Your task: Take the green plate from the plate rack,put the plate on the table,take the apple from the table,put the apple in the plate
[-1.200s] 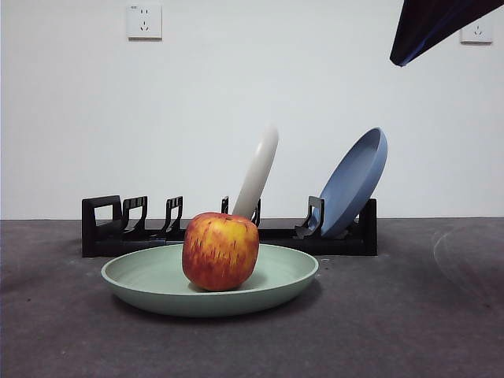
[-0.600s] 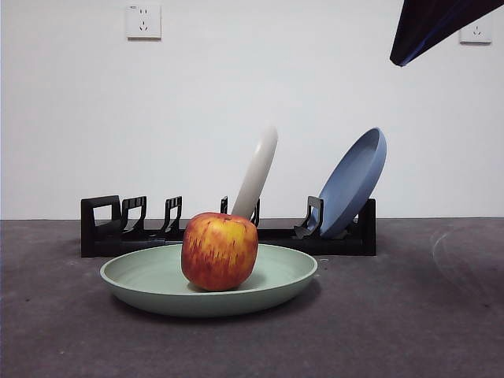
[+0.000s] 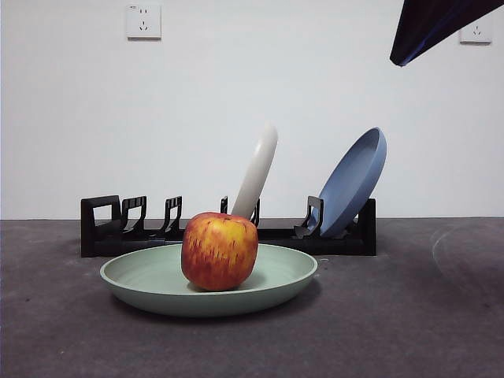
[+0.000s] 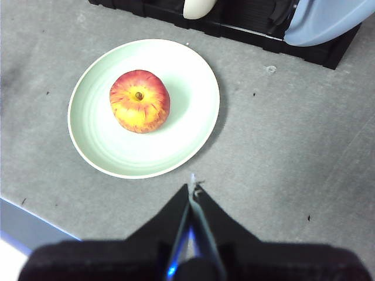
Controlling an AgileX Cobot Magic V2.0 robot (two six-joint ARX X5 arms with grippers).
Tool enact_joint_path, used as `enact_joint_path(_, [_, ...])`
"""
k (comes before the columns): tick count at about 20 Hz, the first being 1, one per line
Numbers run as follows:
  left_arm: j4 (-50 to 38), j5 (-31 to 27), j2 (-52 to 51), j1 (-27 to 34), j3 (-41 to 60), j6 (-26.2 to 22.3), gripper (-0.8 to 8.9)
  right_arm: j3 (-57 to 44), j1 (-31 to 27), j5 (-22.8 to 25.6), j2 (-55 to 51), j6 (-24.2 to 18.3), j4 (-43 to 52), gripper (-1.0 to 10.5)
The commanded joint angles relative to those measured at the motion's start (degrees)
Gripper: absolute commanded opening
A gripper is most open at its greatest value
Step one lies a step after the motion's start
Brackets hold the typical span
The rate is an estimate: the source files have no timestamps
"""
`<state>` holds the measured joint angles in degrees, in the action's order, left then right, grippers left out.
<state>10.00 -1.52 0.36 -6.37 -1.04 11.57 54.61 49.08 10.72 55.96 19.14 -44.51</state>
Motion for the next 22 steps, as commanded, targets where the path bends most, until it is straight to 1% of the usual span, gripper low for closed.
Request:
enact_joint_path(1, [-0.46,0.22,0.31,0.17,0.39,-0.74,0.0,-0.5,0.02,0.24,0.11,0.59,0.42,0.0])
enact_joint_path(8, [-0.46,0.22,1.38,0.17,0.39,-0.74,0.0,-0.5,0.02,0.24,0.11,0.59,0.42,0.0])
enact_joint_path(10, [-0.46,0.22,1.66,0.17,0.39,-0.74,0.0,-0.5,0.02,0.26,0.11,-0.98,-0.09,0.0])
enact_joint_path(12, [-0.46,0.22,1.92,0.17,0.39,-0.74,0.0,-0.5,0.02,0.2,0.11,-0.79,-0.68,0.0])
enact_joint_path(13, [-0.46,0.22,2.08,0.17,0.39,-0.74,0.0,-0.5,0.02,0.24,0.11,-1.46,-1.14,0.0])
enact_joint_path(14, [-0.46,0.22,2.27,0.17,0.39,-0.74,0.0,-0.5,0.02,0.24,0.13,-2.73,-2.73,0.0])
enact_joint_path(16, [-0.46,0.22,2.69,0.17,0.39,-0.74,0.0,-0.96,-0.04,0.79,0.83,-6.88,-6.58,0.0])
enact_joint_path(18, [-0.44,0.22,3.1,0.17,0.39,-0.74,0.0,-5.14,-0.07,5.4,0.87,-11.5,-6.36,0.0])
enact_joint_path(19, [-0.44,0.22,3.26,0.17,0.39,-0.74,0.0,-8.9,-0.42,7.82,0.81,-11.91,-3.3,0.0])
enact_joint_path(20, [-0.44,0.22,3.41,0.17,0.39,-0.74,0.0,-13.6,-1.46,8.92,0.48,-11.85,2.14,0.0])
enact_joint_path(21, [-0.44,0.22,3.48,0.17,0.39,-0.74,0.0,-19.06,-3.1,8.79,0.11,-11.85,10.88,0.0])
enact_joint_path(22, [-0.42,0.22,3.48,0.17,0.39,-0.74,0.0,-24.96,-5.05,8.26,-0.26,-11.85,22.58,0.0])
